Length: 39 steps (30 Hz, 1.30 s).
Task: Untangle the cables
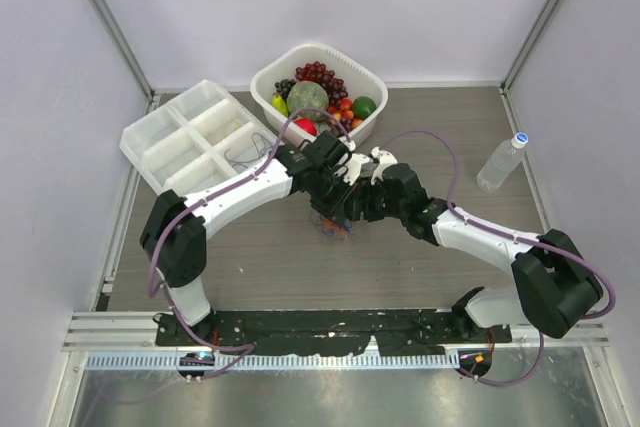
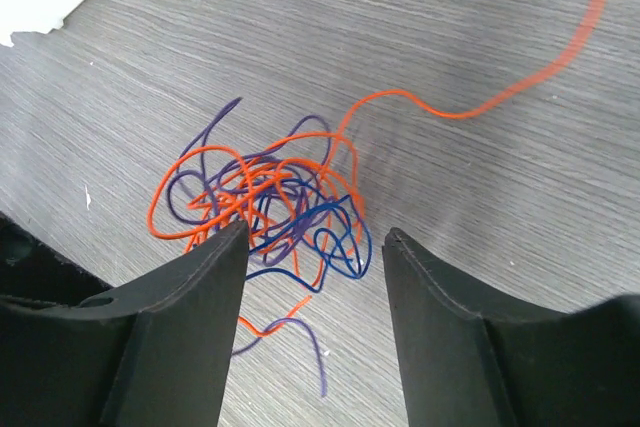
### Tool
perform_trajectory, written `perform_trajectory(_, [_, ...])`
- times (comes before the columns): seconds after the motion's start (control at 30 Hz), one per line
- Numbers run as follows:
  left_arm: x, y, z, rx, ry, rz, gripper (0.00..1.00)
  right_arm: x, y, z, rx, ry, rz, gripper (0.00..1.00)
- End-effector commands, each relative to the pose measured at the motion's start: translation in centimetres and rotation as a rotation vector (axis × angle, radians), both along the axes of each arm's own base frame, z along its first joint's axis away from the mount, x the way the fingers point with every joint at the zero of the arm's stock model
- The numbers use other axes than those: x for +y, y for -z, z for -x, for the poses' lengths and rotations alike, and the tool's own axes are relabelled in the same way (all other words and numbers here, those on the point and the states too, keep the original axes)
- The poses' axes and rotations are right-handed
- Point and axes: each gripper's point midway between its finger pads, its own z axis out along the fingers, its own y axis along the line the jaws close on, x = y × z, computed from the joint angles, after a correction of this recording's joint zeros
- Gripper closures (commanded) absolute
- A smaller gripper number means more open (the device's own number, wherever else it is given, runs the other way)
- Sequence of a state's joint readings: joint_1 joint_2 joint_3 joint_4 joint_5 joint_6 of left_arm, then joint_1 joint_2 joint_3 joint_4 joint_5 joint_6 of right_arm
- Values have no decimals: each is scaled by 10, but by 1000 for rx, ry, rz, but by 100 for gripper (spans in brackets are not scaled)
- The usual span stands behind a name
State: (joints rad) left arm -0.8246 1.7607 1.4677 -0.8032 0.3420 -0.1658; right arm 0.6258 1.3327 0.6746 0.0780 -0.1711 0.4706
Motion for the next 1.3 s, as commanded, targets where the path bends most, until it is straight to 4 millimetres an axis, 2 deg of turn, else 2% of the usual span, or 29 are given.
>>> perform_trajectory(0.0, [-15,-24,-6,-60,51,107,100,6,-19,2,-75,-40,-45,35])
perform_trajectory(0.17, [-11,-30,-15,-66,24,135,100,-4,-23,7,-92,-14,-46,33])
perform_trajectory(0.33, [-4,-46,-30,-103,-24,190,100,-20,-36,5,-105,19,-142,30])
perform_trajectory(0.5, [-5,-58,-31,-89,-18,247,100,-6,-48,14,-110,-87,-190,24])
perform_trajectory(0.73, [-11,-68,-25,-58,7,287,100,-1,-62,0,-142,-67,-207,23])
perform_trajectory(0.87, [-10,-79,-24,-69,13,299,100,-1,-56,-15,-135,-21,-181,24])
perform_trajectory(0.9, [-10,-84,-24,-79,10,303,100,-1,-47,-18,-106,-3,-165,24])
perform_trajectory(0.93, [-10,-91,-26,-96,2,310,100,0,-47,-21,-107,-2,-161,25])
perform_trajectory(1.03, [-5,-119,-38,-176,-48,310,100,1,-24,-25,-52,11,-122,28])
perform_trajectory(1.07, [-2,-133,-45,-225,-75,306,100,0,-22,-28,-45,20,-110,30])
perform_trajectory(1.1, [1,-146,-49,-269,-94,300,100,-3,-9,-27,-4,31,-79,30])
perform_trajectory(1.2, [11,-203,-63,-411,-152,339,100,-16,8,-32,20,100,-9,31])
perform_trajectory(1.27, [18,-252,-67,-517,-199,411,100,-24,20,-30,49,131,35,30])
